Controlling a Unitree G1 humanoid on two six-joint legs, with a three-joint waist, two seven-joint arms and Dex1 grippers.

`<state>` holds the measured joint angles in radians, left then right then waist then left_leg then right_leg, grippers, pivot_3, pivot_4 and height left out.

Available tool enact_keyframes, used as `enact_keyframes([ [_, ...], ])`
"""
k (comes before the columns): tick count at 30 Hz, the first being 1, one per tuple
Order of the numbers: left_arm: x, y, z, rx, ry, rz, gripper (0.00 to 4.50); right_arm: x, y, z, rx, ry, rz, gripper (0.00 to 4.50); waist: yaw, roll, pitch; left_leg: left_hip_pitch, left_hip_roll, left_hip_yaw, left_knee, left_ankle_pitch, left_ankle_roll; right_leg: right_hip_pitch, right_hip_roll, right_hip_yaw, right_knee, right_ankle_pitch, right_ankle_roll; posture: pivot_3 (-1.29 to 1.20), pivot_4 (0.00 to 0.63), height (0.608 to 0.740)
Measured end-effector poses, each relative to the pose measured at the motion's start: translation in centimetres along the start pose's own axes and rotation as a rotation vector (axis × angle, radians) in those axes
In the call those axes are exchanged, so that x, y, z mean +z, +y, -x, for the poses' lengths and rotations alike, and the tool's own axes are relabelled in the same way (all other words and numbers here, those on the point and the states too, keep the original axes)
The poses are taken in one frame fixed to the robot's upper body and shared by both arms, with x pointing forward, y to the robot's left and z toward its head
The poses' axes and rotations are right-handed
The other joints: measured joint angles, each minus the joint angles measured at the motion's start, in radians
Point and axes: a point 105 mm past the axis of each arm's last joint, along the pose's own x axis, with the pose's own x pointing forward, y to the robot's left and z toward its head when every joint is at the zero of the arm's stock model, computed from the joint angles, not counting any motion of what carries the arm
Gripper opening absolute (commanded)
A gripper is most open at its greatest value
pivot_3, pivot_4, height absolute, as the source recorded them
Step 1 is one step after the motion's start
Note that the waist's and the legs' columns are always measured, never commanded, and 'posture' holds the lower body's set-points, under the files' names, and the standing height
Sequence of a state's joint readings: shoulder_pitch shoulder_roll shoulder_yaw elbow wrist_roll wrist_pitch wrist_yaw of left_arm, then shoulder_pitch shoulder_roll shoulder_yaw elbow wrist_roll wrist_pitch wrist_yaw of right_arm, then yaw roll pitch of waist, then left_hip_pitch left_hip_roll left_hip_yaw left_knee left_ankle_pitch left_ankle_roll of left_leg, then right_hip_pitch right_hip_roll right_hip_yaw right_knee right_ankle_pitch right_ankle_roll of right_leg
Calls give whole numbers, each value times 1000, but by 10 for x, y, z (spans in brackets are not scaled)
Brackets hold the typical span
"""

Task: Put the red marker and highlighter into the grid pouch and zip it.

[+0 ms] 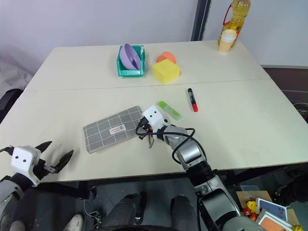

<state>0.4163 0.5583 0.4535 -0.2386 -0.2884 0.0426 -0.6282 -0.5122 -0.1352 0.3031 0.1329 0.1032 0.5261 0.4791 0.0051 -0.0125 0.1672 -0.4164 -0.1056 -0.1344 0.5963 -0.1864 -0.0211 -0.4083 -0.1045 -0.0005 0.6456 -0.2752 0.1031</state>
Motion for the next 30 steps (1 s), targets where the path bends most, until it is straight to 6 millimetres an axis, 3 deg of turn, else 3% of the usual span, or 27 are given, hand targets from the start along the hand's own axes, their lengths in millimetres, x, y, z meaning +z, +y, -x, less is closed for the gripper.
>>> enact_keyframes([
  [4, 6, -5, -4, -67, -14, -175, 4500, 0, 0, 0, 4, -2, -11, 43, 0, 0, 0, 0, 0, 0, 0, 0, 0, 0, 0, 0, 0, 0, 0, 0, 150, 740],
  [8, 15, -13, -22, -144, -82, -378, 4500, 1, 1, -1, 12, -7, -21, 43, 1, 1, 0, 1, 0, 0, -1, 0, 0, 0, 1, 0, 0, 0, 0, 0, 150, 740],
  [13, 24, -40, -49, -272, -214, -508, 4500, 3, 5, -4, 18, -14, -29, 43, -2, 1, 0, 1, 0, 0, -2, 1, 1, -1, 1, -1, 1, 1, 2, 0, 150, 740],
  [17, 27, -47, -59, -335, -280, -583, 4500, 3, 5, -4, 14, -15, -30, 43, -11, 1, 0, 1, 0, 0, -3, 1, 2, -1, 2, -1, 2, 3, 4, 0, 150, 740],
  [20, 28, -50, -66, -364, -324, -608, 3606, 3, 3, -4, 2, -12, -28, 0, -14, 1, 0, 2, -1, 0, -3, 1, 2, -1, 1, -1, 2, 3, 5, 0, 150, 740],
  [26, 36, -60, -73, -426, -408, -647, 427, 3, 2, -3, -10, -11, -23, 0, -19, 1, 0, 2, 0, 0, -3, 2, 2, -1, 2, -1, 2, 3, 5, 0, 150, 740],
  [27, 37, -60, -73, -430, -415, -649, 84, 3, 2, -3, -11, -12, -24, 0, -19, 1, 0, 2, 0, 0, -3, 2, 2, -1, 2, -1, 2, 3, 5, 0, 150, 740],
  [30, 38, -62, -72, -451, -424, -629, 84, 4, -1, -1, -29, -17, -37, 0, -19, 1, 0, 2, -1, 0, -3, 2, 3, -1, 2, -1, 2, 3, 5, 0, 150, 740],
])
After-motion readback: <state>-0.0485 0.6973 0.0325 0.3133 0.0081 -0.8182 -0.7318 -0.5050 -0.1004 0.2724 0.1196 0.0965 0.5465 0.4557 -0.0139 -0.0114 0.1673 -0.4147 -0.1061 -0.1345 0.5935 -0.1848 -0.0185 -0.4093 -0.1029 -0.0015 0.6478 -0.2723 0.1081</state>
